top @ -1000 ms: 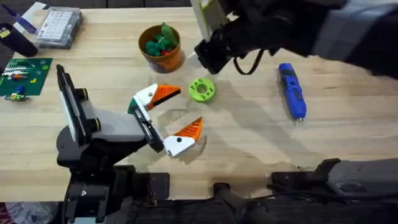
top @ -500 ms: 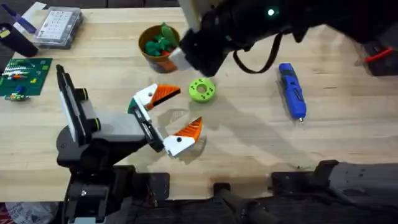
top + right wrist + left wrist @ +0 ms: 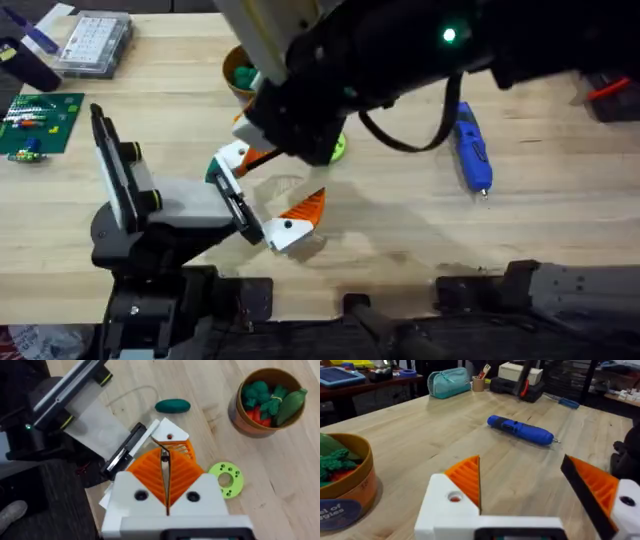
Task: Pick up the gripper from the table and insert it into the empty holder that is missing its gripper. Then pick up a screw, insert it into the mounting hole, and use the screwdriver to tighten it. Finally, clean up the table by picking up the vegetable and placing it into the bucket.
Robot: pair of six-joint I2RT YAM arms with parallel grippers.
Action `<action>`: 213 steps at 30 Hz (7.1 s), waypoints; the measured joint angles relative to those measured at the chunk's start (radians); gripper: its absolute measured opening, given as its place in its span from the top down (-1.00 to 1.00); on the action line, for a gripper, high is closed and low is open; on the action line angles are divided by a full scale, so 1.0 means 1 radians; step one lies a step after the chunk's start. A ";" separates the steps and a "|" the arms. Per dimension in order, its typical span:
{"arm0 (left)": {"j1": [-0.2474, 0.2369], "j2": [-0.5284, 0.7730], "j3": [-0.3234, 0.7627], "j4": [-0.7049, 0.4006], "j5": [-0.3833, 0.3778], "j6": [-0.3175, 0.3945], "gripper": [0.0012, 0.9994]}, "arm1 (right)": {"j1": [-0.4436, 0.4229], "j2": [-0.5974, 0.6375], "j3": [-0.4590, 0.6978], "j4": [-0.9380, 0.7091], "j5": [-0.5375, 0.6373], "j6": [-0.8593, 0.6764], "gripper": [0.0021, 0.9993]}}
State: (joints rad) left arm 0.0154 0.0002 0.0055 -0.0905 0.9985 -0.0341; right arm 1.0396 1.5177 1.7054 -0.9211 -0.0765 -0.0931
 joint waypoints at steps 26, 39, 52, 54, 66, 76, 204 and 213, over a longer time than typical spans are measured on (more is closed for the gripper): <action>0.000 0.000 0.000 0.000 0.000 0.000 -0.98 | 0.009 0.131 0.066 -0.023 0.000 0.018 1.00; 0.000 0.000 0.000 0.000 0.000 0.000 -0.98 | 0.009 0.185 0.067 -0.022 0.000 0.018 1.00; 0.000 0.000 0.000 0.000 0.000 0.000 -0.98 | 0.009 0.217 0.067 -0.015 0.000 0.018 1.00; 0.000 0.000 0.000 0.000 0.000 0.000 -0.98 | 0.009 0.217 0.067 -0.015 0.000 0.018 1.00; 0.000 0.000 0.000 0.000 0.000 0.000 -0.98 | 0.009 0.217 0.067 -0.007 0.000 0.014 1.00; 0.000 0.000 0.000 0.000 0.000 0.000 -0.98 | 0.009 0.217 0.067 0.001 0.001 0.006 1.00; 0.003 0.002 0.000 0.002 -0.009 -0.027 -0.98 | -0.009 0.312 0.098 -0.014 0.076 -0.008 -0.98; 0.003 0.002 0.000 0.001 -0.009 -0.027 -0.98 | -0.009 0.312 0.098 -0.014 0.076 -0.009 -0.98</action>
State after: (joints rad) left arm 0.0185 0.0017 0.0055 -0.0898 0.9897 -0.0608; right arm 1.0302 1.8301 1.8038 -0.9352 -0.0010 -0.1017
